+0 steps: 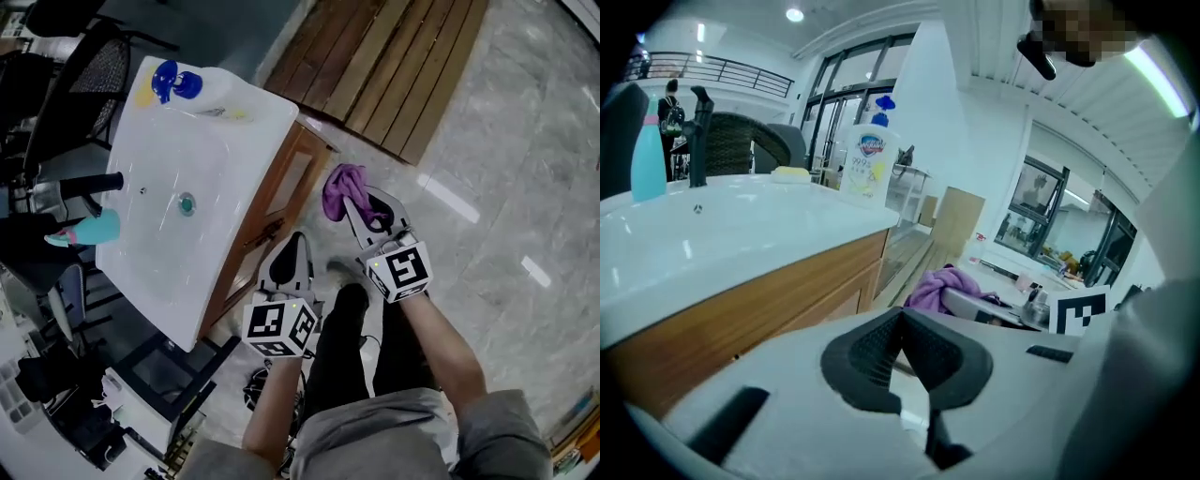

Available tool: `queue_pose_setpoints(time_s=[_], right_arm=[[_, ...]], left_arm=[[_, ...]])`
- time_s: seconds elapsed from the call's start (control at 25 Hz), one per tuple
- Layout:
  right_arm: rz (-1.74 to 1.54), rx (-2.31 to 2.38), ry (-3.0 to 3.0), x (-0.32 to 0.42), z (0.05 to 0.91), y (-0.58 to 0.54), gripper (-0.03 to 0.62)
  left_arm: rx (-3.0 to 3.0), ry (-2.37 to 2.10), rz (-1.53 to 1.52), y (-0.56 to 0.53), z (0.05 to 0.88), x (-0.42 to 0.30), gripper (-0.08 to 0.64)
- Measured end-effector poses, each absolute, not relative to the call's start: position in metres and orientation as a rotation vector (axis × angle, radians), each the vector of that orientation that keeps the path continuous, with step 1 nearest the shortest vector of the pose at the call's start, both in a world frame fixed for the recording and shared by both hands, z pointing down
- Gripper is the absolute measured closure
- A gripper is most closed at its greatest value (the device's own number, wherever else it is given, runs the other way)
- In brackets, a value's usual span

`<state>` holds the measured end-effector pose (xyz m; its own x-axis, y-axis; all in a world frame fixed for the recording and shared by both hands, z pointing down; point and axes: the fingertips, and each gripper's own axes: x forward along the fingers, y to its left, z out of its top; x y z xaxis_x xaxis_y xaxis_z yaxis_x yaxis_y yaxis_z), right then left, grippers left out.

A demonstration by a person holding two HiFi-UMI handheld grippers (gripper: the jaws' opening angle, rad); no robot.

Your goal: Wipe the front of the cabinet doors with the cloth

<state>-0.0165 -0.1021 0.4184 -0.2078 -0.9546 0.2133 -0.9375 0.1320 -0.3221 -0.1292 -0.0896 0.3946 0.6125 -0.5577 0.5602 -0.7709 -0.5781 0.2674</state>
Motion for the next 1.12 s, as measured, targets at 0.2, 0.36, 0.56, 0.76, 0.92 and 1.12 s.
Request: queue_pose_setpoints(time_s=[0.2, 0.36, 0.56, 0.76, 0.92, 1.12], right_arm=[[-0.546, -1.953, 2.332, -0.026, 0.36, -0.084, 0.529], [-0.501, -1.97, 2.33, -0.031, 0.313, -0.072, 0.529], [-0.412, -1.986, 2.345, -0.037, 0.246, -0.06, 0.528], [-0.31, -1.984, 2.36, -0.041, 0.183, -0.052, 0.528], [-0.255, -1.962, 2.377, -0.049, 0.143, -0.046, 0.528], [-0.185, -1.945, 2.38, -0.055, 0.097, -0.036, 0.528]], left_arm=[[2.433, -1.037, 0.561, -0.083, 0.344, -0.135, 0.554], [2.48, -1.025, 0.521, -0.079, 0.304, -0.138, 0.554], [2.538, -0.986, 0.462, -0.069, 0.252, -0.139, 0.554], [2.606, -0.975, 0.386, -0.064, 0.199, -0.136, 0.554], [2.66, -0.996, 0.328, -0.064, 0.159, -0.136, 0.554], [2.712, -1.022, 0.24, -0.058, 0.115, -0.136, 0.554]])
